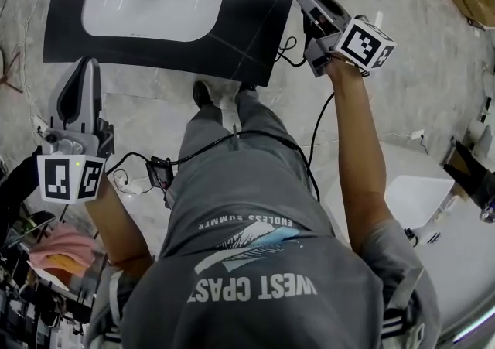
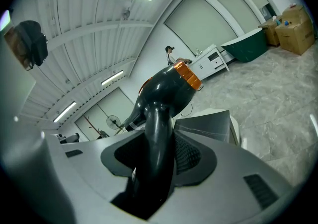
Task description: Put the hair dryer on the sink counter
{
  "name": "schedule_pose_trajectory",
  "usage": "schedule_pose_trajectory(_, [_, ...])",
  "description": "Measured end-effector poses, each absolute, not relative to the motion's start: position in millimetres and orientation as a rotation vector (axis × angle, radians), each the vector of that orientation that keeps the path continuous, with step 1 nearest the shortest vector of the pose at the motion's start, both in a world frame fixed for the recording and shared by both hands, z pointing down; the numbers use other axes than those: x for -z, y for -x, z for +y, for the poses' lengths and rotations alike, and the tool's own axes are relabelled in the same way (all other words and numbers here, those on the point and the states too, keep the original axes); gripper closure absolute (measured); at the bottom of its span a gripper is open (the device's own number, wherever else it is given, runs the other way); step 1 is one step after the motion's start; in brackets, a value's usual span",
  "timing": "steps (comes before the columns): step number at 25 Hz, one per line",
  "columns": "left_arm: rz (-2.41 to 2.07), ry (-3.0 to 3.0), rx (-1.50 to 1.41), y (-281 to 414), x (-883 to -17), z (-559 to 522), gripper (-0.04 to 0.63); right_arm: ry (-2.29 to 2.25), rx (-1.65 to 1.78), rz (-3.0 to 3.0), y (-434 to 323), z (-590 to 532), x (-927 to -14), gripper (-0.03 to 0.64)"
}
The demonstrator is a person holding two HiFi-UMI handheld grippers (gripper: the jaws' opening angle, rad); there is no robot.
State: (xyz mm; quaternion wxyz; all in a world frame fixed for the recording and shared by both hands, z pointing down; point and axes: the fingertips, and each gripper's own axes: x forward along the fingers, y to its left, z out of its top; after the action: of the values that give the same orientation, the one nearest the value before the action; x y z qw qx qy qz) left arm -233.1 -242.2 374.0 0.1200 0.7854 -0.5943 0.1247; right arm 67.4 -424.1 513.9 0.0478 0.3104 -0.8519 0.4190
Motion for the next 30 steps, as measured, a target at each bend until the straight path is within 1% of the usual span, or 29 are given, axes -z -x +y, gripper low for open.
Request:
schedule_pose_trajectory(20, [-1.716, -2.224, -0.388, 238, -407, -250, 0.572, -0.852, -1.365, -2.420, -47, -425, -625, 0.425])
schedule_pose_trajectory(30, [-1.707, -2.208, -0.394, 238, -413, -251, 0.572, -0.820, -1.359, -2.387, -41, -423, -650, 0.425])
